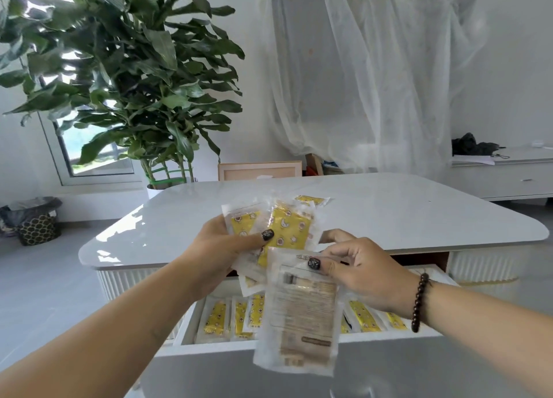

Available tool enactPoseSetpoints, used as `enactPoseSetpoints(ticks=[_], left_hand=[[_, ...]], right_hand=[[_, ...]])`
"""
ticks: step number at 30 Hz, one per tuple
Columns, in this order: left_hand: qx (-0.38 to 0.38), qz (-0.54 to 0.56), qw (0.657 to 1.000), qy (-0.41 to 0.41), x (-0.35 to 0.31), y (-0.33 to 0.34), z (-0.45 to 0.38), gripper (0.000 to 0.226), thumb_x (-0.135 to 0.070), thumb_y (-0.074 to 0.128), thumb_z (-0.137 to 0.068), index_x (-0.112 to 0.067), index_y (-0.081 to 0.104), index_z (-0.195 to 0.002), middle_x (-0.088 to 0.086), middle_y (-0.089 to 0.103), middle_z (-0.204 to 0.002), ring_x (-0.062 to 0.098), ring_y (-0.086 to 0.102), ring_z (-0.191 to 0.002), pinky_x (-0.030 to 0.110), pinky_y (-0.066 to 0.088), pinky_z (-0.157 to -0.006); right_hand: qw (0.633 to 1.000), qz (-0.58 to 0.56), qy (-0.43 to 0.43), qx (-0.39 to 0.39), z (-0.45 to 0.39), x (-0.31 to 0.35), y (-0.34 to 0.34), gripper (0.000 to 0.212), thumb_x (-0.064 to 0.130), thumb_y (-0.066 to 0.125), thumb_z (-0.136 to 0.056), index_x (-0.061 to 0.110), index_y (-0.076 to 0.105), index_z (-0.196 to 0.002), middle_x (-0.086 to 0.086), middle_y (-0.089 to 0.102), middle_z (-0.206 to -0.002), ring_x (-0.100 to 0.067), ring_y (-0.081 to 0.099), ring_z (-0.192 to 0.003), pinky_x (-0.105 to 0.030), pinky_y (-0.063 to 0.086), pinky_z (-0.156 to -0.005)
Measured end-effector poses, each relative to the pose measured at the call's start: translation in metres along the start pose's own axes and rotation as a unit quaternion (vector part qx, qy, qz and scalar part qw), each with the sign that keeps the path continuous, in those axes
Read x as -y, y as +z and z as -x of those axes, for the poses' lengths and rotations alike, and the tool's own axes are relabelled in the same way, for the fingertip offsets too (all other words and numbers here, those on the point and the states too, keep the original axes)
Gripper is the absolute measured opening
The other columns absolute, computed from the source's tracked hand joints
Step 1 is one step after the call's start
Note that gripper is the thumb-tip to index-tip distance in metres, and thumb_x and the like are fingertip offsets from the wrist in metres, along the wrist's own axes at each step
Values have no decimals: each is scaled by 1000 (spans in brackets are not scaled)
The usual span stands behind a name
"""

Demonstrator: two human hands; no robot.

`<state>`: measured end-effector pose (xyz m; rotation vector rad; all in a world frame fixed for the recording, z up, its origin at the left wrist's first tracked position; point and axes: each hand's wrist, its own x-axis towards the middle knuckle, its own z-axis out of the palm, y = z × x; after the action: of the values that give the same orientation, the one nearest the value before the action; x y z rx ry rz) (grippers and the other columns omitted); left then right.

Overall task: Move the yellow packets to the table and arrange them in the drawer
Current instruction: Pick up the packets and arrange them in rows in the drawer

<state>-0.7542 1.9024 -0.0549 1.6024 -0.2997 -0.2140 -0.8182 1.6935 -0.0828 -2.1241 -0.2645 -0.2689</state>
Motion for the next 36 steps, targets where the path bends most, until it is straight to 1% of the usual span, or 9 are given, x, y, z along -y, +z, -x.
enactPoseSetpoints(ticks=[2, 4, 10, 13, 16, 22, 26, 32, 36], left_hand=[[10, -8, 1000, 2, 1, 4, 0, 25, 2, 68, -82, -1, 62, -106, 21, 74, -98, 40, 70, -91, 54, 54, -87], [14, -7, 1000, 7, 1, 7, 0, 16, -1, 65, -86, -3, 63, -102, 18, 75, -94, 36, 72, -87, 50, 56, -86], [5, 52, 999, 1, 2, 8, -3, 18, -15, 51, -98, -8, 67, -93, 6, 74, -72, 16, 69, -57, 28, 58, -55], [9, 63, 998, -15, 3, 4, -3, 28, -23, 44, -102, -5, 65, -107, 14, 76, -91, 25, 72, -75, 39, 60, -65], [47, 49, 997, -22, 1, 1, -1, 36, -30, 38, -103, -7, 63, -114, 14, 74, -104, 31, 72, -93, 49, 58, -82], [146, -44, 988, 16, 4, 11, 7, 29, -25, 53, -92, -9, 65, -112, 8, 75, -105, 22, 71, -99, 37, 55, -89], [103, -67, 992, 35, 5, 11, 6, 23, -19, 56, -94, -10, 63, -114, 7, 75, -103, 23, 72, -97, 37, 57, -88], [-54, -26, 998, 3, 11, 6, -7, 25, -25, 63, -92, -13, 59, -113, 12, 74, -97, 30, 72, -90, 54, 55, -88], [-132, -51, 989, -44, 13, -4, -14, 75, -30, 64, -91, -32, 19, -151, 7, 56, -133, 26, 67, -102, 44, 57, -84]], right_hand=[[999, -6, 8, -36, -2, 2, 7, 41, 41, 64, -78, 1, 72, -74, 7, 52, -77, -2, 51, -73, -23, 46, -79], [998, -18, 19, -65, -4, 5, 9, 29, 33, 66, -83, 14, 72, -61, 11, 55, -63, 2, 48, -61, -12, 45, -64], [994, 36, -11, -104, -11, 3, 8, 35, 29, 64, -87, 4, 66, -61, 1, 55, -62, -5, 44, -55, -14, 38, -54], [986, 112, -44, -116, -10, 5, 8, 46, 27, 63, -88, 8, 49, -49, 0, 49, -60, -5, 41, -54, -14, 35, -54], [978, 167, -75, -99, -7, 7, 10, 42, 27, 61, -90, -6, 58, -63, -4, 55, -67, -7, 47, -61, -13, 37, -57], [962, 242, -106, -63, -2, 11, 23, 39, 30, 54, -94, -3, 66, -76, -4, 53, -75, -13, 47, -64, -13, 34, -56], [966, 230, -102, -62, -2, 14, 20, 40, 25, 55, -94, 1, 57, -63, 4, 43, -64, -6, 40, -56, -12, 33, -57], [970, 186, -104, -114, -13, 7, 4, 42, 20, 59, -91, -9, 49, -62, -18, 62, -77, -25, 57, -73, -23, 43, -68], [965, 178, -87, -175, -16, 8, -10, 42, 23, 58, -92, -7, 53, -62, -19, 60, -70, -27, 50, -60, -23, 35, -53]])
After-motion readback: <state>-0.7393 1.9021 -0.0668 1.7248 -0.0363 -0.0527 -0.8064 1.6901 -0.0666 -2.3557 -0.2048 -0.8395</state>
